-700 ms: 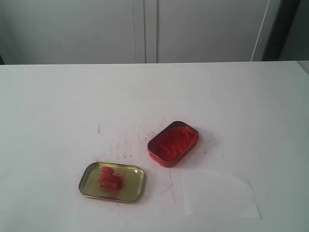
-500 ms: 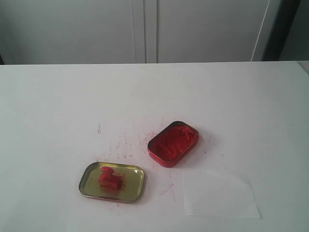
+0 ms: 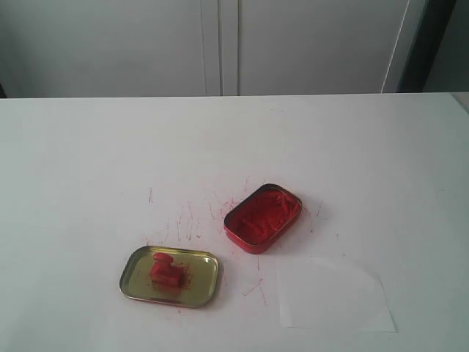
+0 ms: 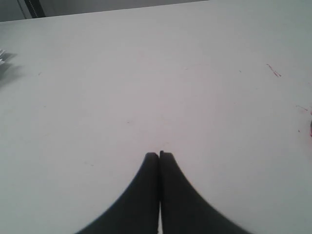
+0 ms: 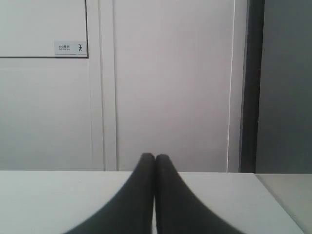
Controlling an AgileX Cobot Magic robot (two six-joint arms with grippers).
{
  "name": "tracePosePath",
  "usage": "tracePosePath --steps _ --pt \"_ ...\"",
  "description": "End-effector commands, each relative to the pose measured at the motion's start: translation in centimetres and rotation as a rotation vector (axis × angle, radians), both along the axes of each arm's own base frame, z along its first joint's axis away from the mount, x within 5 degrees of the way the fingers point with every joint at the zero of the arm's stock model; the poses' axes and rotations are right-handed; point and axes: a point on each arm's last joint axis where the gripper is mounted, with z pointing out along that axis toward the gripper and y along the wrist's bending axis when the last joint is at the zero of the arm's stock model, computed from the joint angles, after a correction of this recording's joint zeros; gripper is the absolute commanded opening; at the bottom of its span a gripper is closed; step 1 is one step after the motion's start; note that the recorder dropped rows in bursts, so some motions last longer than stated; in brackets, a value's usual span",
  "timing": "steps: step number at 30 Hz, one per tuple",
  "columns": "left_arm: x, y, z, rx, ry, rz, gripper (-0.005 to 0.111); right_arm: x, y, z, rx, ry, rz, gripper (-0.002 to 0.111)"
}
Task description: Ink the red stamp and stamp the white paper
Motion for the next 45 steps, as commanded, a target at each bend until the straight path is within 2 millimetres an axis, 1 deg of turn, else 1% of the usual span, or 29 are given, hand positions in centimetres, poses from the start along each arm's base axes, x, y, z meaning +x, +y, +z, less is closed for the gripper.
tracePosePath --steps 1,15,21,29,36,42,45 --pt "0.0 0.0 -0.1 -0.009 0.001 -0.002 0.0 -0.1 0.0 0.1 0.0 -0.028 0.0 0.0" --pt "0.0 0.0 -0.1 -0.009 0.001 -0.002 0.0 -0.1 0.0 0.0 -0.001 -0.021 0.0 0.0" --pt "0.0 0.0 -0.1 -0.009 0.001 -0.002 0.0 0.1 0.0 -0.6 -0.006 0.055 0.003 0.0" --pt "0.0 0.0 -0.1 -0.009 0.001 -0.002 0.0 -0.4 0.0 1.1 -0.015 0.147 0.008 0.0" --pt "0.0 0.0 -0.1 -0.009 0.001 -0.002 0.0 -1.0 0.0 2.6 -0.018 0.17 0.01 0.0" --pt "0.0 0.0 -0.1 -0.009 0.001 -0.002 0.0 -0.1 0.1 3.1 -0.025 0.273 0.012 0.0" --pt "0.0 0.0 -0.1 -0.009 0.001 -0.002 0.0 0.7 0.2 3.5 -0.03 0.344 0.013 0.0"
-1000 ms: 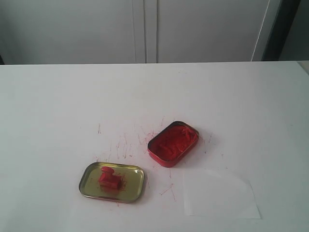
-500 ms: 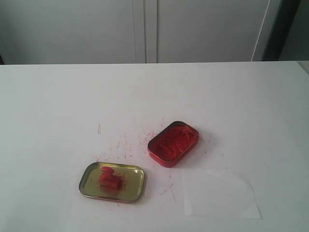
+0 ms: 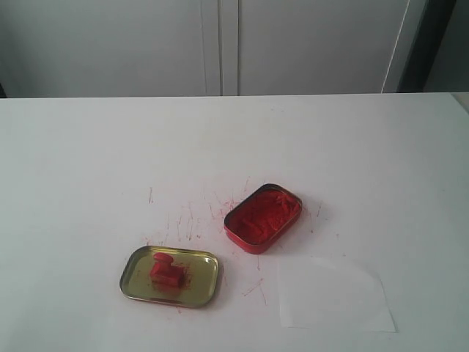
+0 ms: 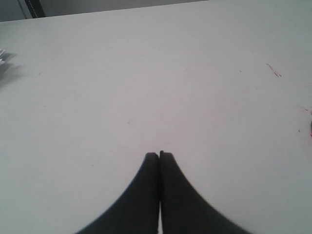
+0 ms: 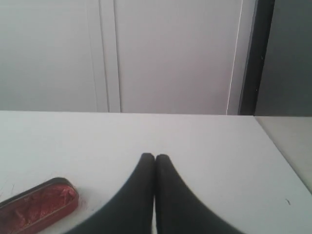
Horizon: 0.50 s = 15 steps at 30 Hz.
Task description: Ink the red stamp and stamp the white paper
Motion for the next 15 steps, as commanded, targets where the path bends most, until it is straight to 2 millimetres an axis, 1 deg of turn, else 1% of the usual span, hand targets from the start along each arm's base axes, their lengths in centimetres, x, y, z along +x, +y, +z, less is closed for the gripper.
tracePosePath --steps 1,11,15 --pt "0.0 0.0 -0.1 -0.009 0.001 -0.002 0.0 0.9 0.1 0.8 -0.01 0.083 0.0 0.0" --pt "0.0 0.0 -0.1 -0.009 0.001 -0.002 0.0 3.8 0.3 2.6 -0.024 0.28 0.003 0.0" --pt "0.0 0.0 -0.1 -0.009 0.001 -0.002 0.0 5.2 0.4 2.7 -0.033 0.402 0.005 0.0"
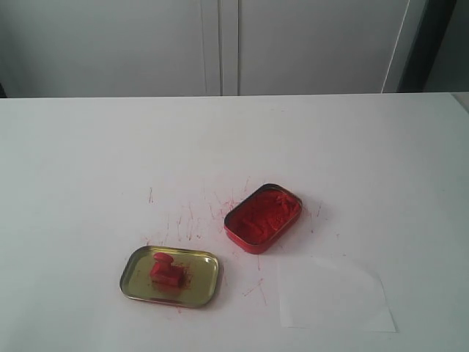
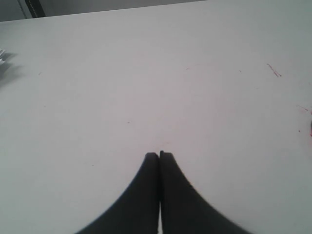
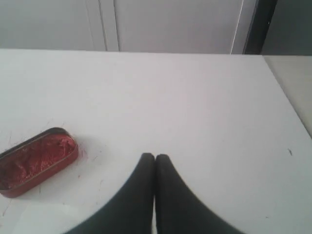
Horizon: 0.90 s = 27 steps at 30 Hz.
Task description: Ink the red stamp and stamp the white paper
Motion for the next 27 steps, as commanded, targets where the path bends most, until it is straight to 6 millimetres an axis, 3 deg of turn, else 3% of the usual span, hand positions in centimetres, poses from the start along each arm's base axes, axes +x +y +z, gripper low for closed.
tracePosePath --steps 1,7,17,20,27 --pt "0.0 0.0 -0.1 -0.009 0.001 -0.002 0.0 1.6 0.1 0.1 -0.015 0.144 0.001 0.0" --pt "0.0 0.0 -0.1 -0.009 0.001 -0.002 0.0 3.8 0.3 0.1 -0.025 0.293 0.004 0.0" --pt "0.0 0.0 -0.1 -0.009 0.001 -0.002 0.0 4.6 0.3 -0.3 -0.015 0.306 -0.001 0.0" --pt "0.0 0.0 -0.1 -0.009 0.001 -0.002 0.0 6.4 0.5 -1.9 -0.022 0.453 -0.001 0.0" --pt "0.0 0.0 -0.1 -0.009 0.001 -0.002 0.0 9.9 0.8 -3.2 -0.036 0.676 0.002 0.0"
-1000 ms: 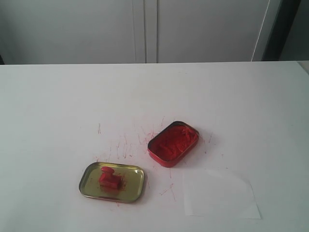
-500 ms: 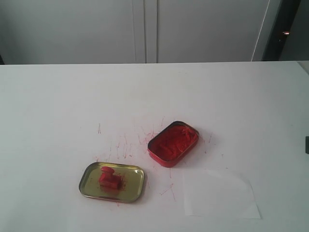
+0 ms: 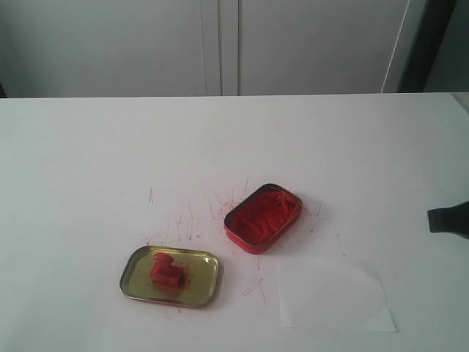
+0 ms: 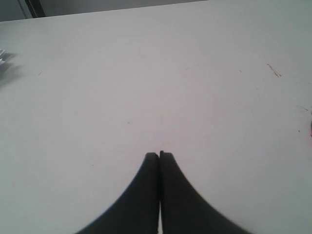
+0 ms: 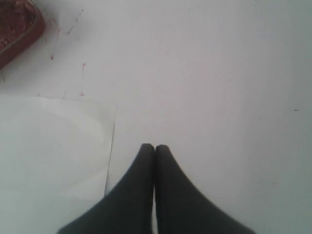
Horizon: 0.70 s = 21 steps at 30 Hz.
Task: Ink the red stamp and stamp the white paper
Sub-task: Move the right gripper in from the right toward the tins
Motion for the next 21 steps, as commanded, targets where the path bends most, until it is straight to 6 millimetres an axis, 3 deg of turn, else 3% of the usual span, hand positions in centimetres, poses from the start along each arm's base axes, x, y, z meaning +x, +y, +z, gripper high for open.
tracePosePath --steps 1,10,21 --pt "0.0 0.0 -0.1 -0.009 0.001 -0.002 0.0 1.9 0.2 -0.4 -0.004 0.098 -0.002 0.0" --pt "0.0 0.0 -0.1 -0.009 0.001 -0.002 0.0 4.8 0.7 0.1 0.034 0.187 -0.011 0.0" --pt "0.0 0.0 -0.1 -0.009 0.001 -0.002 0.0 6.9 1.4 0.7 0.037 0.274 0.01 0.0"
